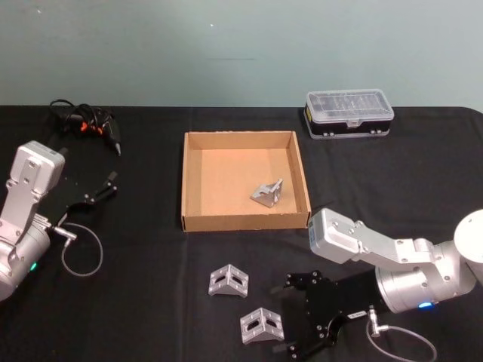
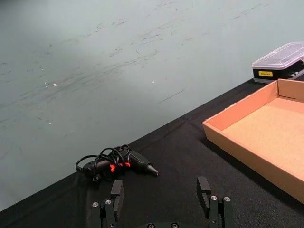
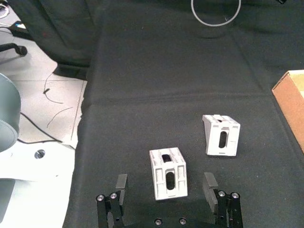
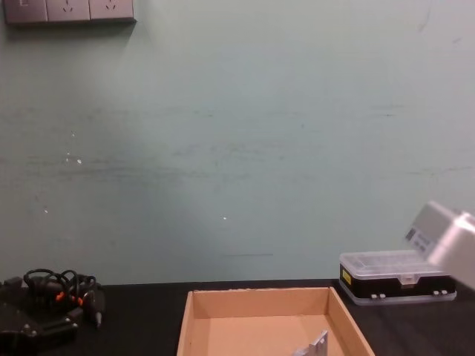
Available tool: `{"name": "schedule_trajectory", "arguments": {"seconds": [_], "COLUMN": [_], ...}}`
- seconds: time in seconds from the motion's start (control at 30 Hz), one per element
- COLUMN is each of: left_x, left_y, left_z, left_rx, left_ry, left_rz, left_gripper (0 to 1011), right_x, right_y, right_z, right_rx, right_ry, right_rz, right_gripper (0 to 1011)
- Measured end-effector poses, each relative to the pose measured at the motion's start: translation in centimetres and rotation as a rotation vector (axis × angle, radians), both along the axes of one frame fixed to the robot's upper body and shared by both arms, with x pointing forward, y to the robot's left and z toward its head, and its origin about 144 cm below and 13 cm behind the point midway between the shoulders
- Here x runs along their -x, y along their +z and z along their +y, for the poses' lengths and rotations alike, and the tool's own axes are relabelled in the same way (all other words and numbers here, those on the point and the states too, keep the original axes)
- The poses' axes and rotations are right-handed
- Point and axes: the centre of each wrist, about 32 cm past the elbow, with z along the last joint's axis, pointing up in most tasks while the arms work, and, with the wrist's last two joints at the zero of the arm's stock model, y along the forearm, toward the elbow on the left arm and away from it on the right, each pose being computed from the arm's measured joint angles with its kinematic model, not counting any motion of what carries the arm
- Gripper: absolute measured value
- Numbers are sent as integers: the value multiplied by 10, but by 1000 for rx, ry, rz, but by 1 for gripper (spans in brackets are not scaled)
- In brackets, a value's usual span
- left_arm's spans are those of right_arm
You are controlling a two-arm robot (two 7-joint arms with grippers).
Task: Use one hand to pick up the angle iron from the table and place it into the box.
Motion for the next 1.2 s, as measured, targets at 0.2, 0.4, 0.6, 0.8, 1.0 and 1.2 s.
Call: {"name": "schedule_trajectory", "arguments": {"seconds": [0.2, 0.4, 0.6, 0.8, 1.0, 1.2], "left_x": [0, 0, 0, 0, 0, 0], "left_y": [0, 0, 0, 0, 0, 0], "left_z": [0, 0, 0, 0, 0, 0], "left_rx": [0, 0, 0, 0, 0, 0], "left_ry": [0, 0, 0, 0, 0, 0], "left_rz": [0, 0, 0, 0, 0, 0], "left_gripper": [1011, 1011, 1011, 1011, 1011, 1011], "right_x": [-4, -8, -10, -12, -12, -11], "right_y": [-7, -12, -17, -19, -20, -22], "right_z": [5, 10, 13, 16, 16, 17], "right_rx": [3, 1, 0, -1, -3, -7], "right_ry": [-11, -14, -7, 1, 7, 10], "right_rz": [4, 6, 12, 13, 12, 13], "right_gripper": [1004, 1004, 1004, 1004, 966, 839]}}
